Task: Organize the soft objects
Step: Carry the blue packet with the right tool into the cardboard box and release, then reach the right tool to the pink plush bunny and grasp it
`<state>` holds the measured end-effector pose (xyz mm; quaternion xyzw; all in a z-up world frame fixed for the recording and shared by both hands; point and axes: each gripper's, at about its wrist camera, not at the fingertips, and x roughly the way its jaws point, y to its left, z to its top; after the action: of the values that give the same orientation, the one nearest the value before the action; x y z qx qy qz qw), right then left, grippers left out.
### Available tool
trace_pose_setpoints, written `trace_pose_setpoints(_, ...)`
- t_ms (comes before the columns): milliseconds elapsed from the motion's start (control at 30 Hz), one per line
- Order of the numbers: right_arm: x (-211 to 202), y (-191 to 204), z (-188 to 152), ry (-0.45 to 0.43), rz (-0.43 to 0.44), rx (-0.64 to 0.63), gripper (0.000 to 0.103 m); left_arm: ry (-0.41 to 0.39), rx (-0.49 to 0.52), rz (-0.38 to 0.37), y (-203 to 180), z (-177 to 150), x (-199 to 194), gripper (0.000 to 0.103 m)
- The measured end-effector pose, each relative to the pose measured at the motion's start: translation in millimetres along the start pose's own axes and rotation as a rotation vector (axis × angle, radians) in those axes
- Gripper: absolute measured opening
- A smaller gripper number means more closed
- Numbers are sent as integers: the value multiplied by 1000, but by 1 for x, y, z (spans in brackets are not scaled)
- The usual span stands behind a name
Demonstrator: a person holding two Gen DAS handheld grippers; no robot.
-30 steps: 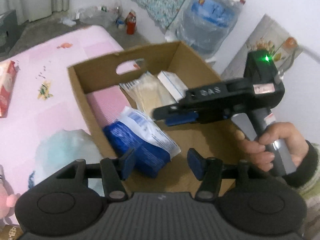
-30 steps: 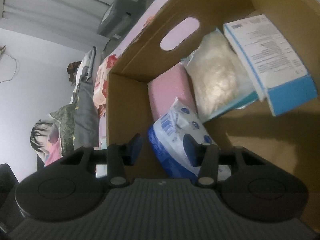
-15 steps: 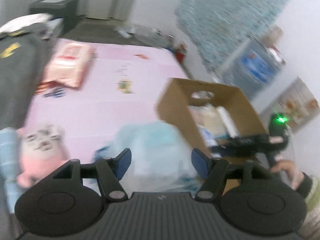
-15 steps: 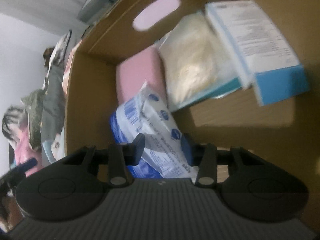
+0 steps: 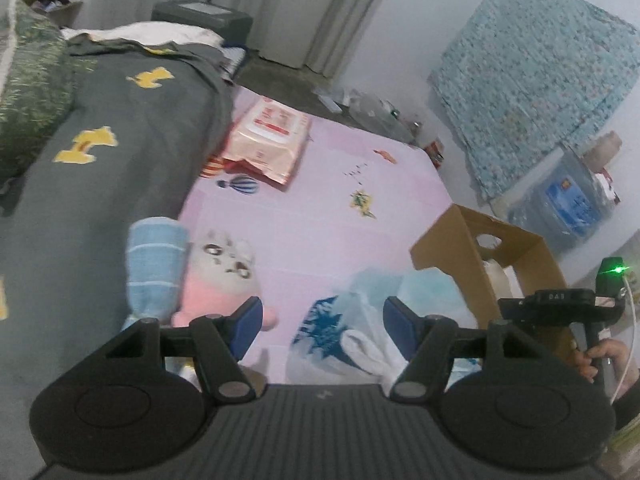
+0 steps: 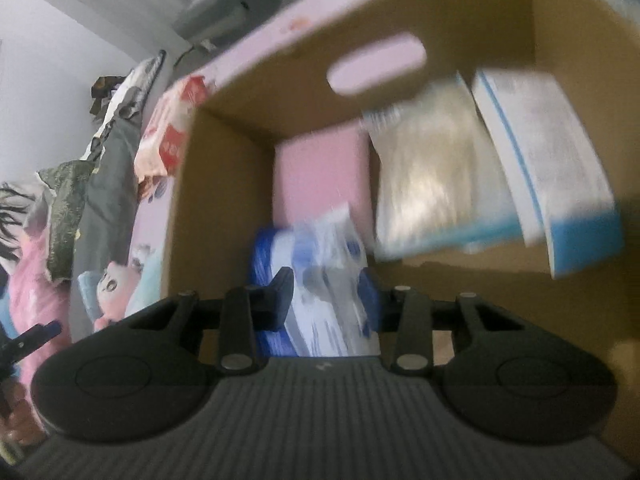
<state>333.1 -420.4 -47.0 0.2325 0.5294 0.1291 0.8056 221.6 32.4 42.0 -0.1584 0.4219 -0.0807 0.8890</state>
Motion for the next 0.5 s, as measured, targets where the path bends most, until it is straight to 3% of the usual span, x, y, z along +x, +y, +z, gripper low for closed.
trace_pose_setpoints(267, 25, 15, -10, 50, -73, -93, 37, -44, -29, 99, 38, -19, -22, 70)
trace_pose_setpoints(400, 23, 6, -8, 80, -60, -43, 36, -67, -38, 141, 54, -24, -33, 70)
trace_pose_setpoints(500, 11, 10, -4, 55, -46, -32, 36, -88, -21, 187, 56, -28, -39, 70)
